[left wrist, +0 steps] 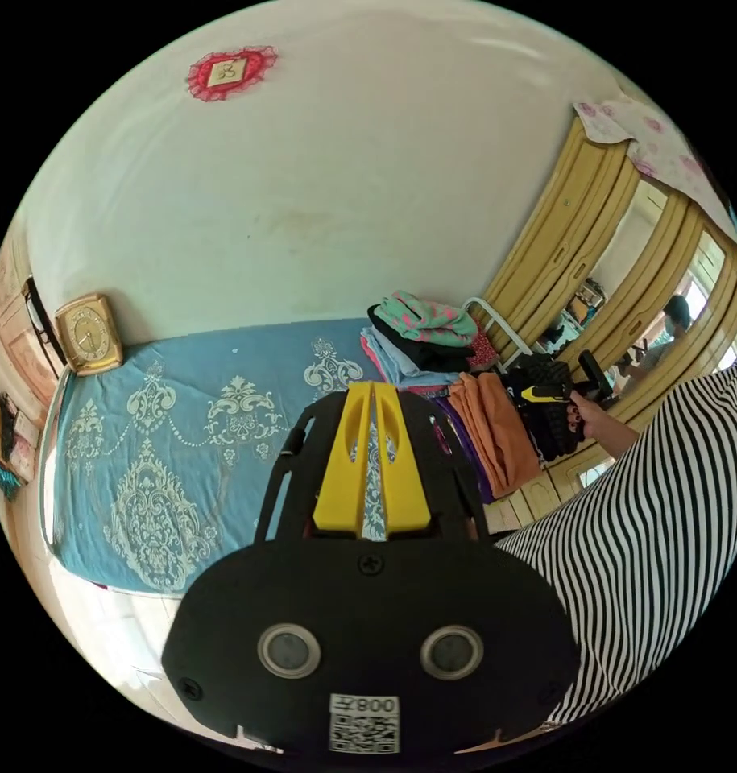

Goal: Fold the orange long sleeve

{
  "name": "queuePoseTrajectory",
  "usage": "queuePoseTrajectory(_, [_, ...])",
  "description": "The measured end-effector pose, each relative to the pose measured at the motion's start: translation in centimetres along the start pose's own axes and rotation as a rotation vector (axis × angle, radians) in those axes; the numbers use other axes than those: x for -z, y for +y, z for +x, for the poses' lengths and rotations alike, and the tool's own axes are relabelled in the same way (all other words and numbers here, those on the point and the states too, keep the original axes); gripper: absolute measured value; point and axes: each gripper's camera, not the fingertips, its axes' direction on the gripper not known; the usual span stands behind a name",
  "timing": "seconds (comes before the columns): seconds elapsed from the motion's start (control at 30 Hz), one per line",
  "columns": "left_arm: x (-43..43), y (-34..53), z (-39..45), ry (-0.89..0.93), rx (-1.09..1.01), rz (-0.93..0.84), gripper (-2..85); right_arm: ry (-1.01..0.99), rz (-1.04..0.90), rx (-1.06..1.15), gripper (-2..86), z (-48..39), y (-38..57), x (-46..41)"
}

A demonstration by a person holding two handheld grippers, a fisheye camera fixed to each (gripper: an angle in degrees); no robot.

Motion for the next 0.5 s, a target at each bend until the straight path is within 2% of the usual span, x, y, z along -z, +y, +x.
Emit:
queuePoseTrajectory(0.23, [-7.6, -1.9, -4.4, 0.251, -0.151, -0.170, 1.1, 0.181, 0.056, -0.193, 6.8, -1.8, 2.0, -3.4])
queuePoseTrajectory(0.5, [-18.9, -0.7, -4.1, 0.545, -0.192, -0.413, 1.4, 0.327, 0.115, -0.312, 8.1, -2.2, 0.1, -6.3])
